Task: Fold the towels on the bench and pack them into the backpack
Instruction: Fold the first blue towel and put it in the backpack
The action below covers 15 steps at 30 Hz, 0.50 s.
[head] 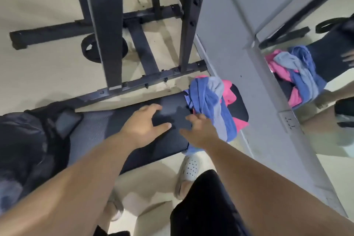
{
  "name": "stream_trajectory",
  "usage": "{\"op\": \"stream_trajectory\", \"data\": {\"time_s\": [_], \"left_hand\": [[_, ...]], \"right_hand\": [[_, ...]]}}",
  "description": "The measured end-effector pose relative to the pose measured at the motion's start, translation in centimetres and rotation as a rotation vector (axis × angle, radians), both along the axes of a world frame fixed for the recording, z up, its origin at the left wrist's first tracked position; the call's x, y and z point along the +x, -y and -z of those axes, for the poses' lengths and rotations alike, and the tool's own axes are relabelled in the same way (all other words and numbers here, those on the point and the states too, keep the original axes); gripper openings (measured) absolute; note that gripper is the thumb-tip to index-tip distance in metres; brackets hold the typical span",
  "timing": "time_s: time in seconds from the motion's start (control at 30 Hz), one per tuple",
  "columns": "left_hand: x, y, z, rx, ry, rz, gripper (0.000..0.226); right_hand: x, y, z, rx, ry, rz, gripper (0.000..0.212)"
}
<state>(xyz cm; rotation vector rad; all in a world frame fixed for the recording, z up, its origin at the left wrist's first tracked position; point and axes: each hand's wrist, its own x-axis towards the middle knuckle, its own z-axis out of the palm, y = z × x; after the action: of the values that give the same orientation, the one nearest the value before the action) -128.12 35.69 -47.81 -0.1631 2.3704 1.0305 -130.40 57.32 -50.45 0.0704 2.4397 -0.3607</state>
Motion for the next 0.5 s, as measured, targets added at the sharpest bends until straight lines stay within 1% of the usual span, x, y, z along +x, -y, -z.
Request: {"op": "stream_trajectory", "data": {"time_s": [0.07, 0.13, 0.2, 0.23, 0.3, 0.37, 0.43, 0.5], "left_hand": [[-2.2, -2.0, 4.2, -0.025, -0.038, 0.035, 0.06], [-4.1, -3.6, 8.7, -0.08, -0.083, 0.063, 0.059], [-5.4, -4.9, 12.9, -0.096, -0.142, 0.097, 0.059], [-5.9, -5.4, 14.7, -0.099, -0.17, 0.106, 0.06], [-6.9, -6.2, 17.7, -0.103, -0.254, 0.107, 0.059], [-7.8, -6.8, 19.6, -0.142, -0.399, 0.104, 0.051], [-8.5, -7.2, 20.6, -0.217, -0.549, 0.132, 0.041], [-8.9, -7.2, 21.3, -0.264, -0.626, 0.163, 0.036]], "right_hand": [[-0.2, 0.7, 3.5, 0.025, -0.112, 0.009, 0.057], [-1.1, -0.1, 7.0, 0.052, -0.331, 0.034, 0.051], [-2.3, -2.2, 10.8, 0.09, -0.571, 0.043, 0.054], [-3.0, -3.1, 12.6, 0.112, -0.623, 0.063, 0.059], [-3.8, -4.0, 15.8, 0.131, -0.644, 0.078, 0.066], [-4.3, -3.6, 17.8, 0.102, -0.716, 0.058, 0.061], [-4.5, -2.7, 19.1, 0.025, -0.844, 0.048, 0.054], [-4.7, -1.9, 20.2, -0.077, -0.976, 0.052, 0.049]]}}
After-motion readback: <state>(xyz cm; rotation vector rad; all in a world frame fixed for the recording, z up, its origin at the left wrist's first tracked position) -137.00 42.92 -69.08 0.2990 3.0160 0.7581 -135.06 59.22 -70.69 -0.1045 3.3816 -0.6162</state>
